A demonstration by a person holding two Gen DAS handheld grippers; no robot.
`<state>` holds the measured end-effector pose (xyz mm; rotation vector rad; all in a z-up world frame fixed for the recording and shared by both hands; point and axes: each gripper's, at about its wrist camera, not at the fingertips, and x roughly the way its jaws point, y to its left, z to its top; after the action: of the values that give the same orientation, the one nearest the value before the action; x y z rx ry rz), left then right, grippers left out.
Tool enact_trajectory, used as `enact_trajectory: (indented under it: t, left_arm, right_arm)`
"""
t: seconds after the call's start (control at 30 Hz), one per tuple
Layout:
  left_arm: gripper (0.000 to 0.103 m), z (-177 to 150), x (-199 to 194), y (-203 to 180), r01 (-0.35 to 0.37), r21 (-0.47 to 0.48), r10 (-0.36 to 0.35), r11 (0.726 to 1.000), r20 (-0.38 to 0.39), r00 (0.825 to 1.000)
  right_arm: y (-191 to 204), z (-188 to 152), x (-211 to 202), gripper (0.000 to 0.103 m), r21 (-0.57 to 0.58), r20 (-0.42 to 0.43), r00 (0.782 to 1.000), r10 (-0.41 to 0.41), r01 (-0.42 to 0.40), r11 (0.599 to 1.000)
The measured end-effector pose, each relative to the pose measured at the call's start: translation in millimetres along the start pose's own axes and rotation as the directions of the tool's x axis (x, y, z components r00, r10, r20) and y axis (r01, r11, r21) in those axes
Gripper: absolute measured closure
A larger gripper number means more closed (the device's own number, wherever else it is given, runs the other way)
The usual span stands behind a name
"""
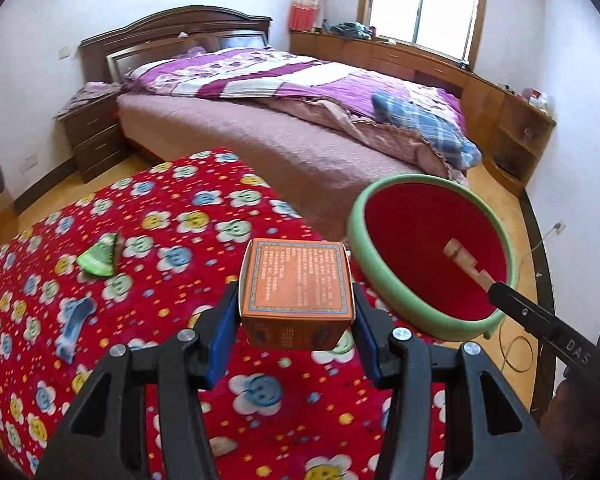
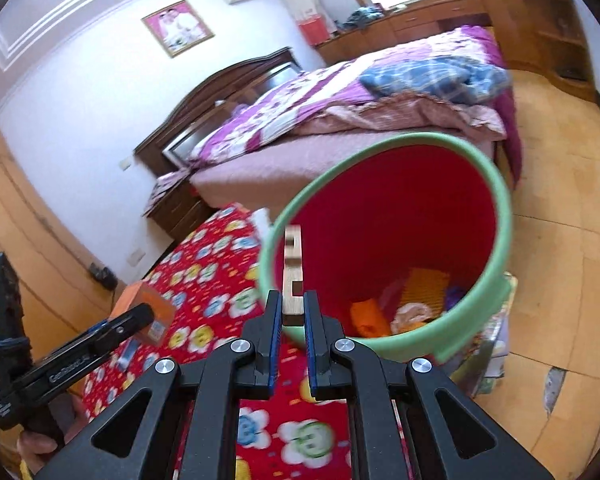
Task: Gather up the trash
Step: 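Carry the wooden stick over the red bin with the right tool while the left carries the box there, then open the left tool to drop the box into the bin while the right releases the stick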
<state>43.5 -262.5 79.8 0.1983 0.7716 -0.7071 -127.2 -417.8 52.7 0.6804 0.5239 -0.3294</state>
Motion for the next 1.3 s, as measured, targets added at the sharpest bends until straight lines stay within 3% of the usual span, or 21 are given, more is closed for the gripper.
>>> enact_trajectory:
  t: [0.83, 1.1, 1.3]
  left_arm:
    - [0.05, 21, 46, -80, 0.151, 0.135, -0.146, 0.979, -0.046, 0.988]
    - [0.045, 24, 61, -93, 0.211, 0.125, -0.201, 0.969, -0.084, 0.976]
    - [0.045, 24, 57, -94, 0.214, 0.121, -0.206, 0.969, -0.076, 0.976]
  right_arm:
    - [-49, 9, -21, 0.09, 0.08, 0.08, 0.991, -0.103, 0.096, 0.992]
    - [-61, 9, -19, 0.089, 0.108, 0.073, 0.991, -0.115, 0.107, 0.988]
    - [-62, 8, -17, 0.087, 0.114, 0.063, 0.992, -0.112, 0.104, 0.988]
